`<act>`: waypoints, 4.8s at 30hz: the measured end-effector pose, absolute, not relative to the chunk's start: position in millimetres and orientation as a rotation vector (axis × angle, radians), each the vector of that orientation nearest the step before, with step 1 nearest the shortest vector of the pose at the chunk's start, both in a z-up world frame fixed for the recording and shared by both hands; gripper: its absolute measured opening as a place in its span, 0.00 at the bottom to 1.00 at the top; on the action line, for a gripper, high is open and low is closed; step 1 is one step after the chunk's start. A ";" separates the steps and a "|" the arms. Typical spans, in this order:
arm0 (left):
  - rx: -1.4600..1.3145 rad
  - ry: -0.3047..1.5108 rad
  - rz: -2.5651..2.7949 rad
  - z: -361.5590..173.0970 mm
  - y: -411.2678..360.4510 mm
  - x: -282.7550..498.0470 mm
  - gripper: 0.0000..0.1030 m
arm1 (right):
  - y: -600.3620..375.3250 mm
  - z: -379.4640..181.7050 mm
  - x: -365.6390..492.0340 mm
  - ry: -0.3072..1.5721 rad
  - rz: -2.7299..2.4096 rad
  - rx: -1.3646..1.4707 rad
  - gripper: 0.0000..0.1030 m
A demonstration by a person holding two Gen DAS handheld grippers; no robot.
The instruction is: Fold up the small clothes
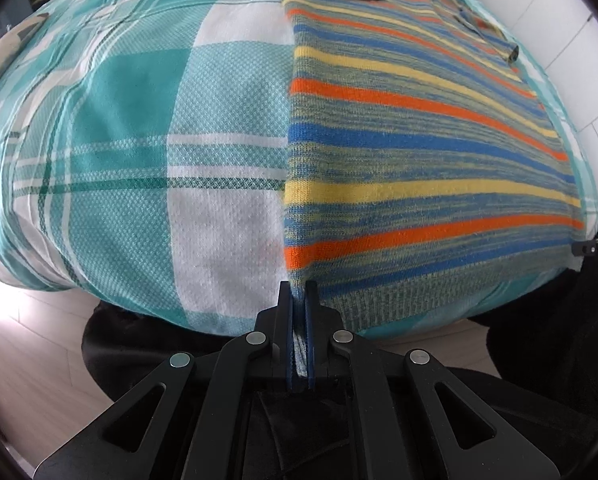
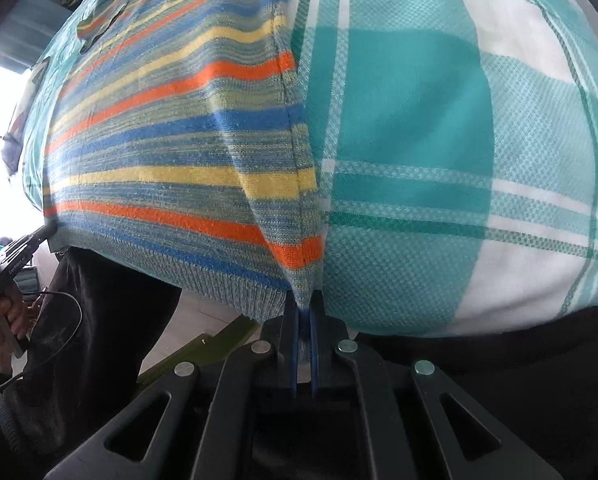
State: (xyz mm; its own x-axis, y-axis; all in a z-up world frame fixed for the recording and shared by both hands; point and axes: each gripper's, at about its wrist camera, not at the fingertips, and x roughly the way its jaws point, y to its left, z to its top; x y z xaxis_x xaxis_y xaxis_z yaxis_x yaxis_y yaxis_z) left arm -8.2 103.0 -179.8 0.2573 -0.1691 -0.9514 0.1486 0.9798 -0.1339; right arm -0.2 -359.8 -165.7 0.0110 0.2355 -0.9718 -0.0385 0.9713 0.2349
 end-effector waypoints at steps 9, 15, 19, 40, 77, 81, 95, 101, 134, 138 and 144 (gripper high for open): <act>0.012 1.320 -0.164 -196.3 86.4 13.5 0.03 | -378.7 -181.2 -4.7 1.543 0.173 0.242 0.04; 0.044 1.333 -0.149 -201.7 72.4 19.7 0.04 | -375.8 -189.0 -2.6 1.538 0.164 0.252 0.04; 0.053 1.340 -0.138 -204.4 66.8 20.8 0.04 | -379.5 -188.9 -2.1 1.536 0.157 0.258 0.04; -0.118 1.020 -0.163 -97.5 69.7 81.7 0.55 | -380.0 -103.8 56.5 1.150 0.231 0.309 0.21; 0.021 0.900 -0.061 -168.9 -61.3 227.1 1.00 | -404.3 -97.2 -4.3 0.752 -0.068 0.278 0.65; 0.021 0.901 -0.060 -168.8 -61.4 227.4 1.00 | -399.8 -94.9 -5.7 0.737 -0.055 0.262 0.65; 0.021 0.900 -0.059 -168.8 -61.7 227.3 1.00 | -388.3 -93.3 -8.5 0.732 -0.053 0.227 0.65; 0.021 0.900 -0.059 -168.8 -61.9 227.3 1.00 | -385.3 -90.6 -11.7 0.721 -0.045 0.201 0.65; 0.021 0.900 -0.058 -168.9 -61.9 227.1 1.00 | -390.0 -100.3 -1.3 0.746 -0.038 0.248 0.65; 0.021 0.900 -0.058 -168.8 -62.1 227.2 1.00 | -389.6 -101.2 -1.1 0.752 -0.034 0.246 0.65; 0.021 0.900 -0.058 -168.7 -62.1 227.1 1.00 | -394.1 -99.1 -5.9 0.742 -0.045 0.255 0.65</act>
State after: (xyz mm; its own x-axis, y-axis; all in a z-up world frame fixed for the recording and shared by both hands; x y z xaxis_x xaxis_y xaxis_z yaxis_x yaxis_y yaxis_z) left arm 227.1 -62.1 -168.7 0.6205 -0.0411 -0.7831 0.0592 0.9982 -0.0055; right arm -5.9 -394.1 -99.1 0.7375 0.0493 -0.6735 0.1304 0.9682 0.2137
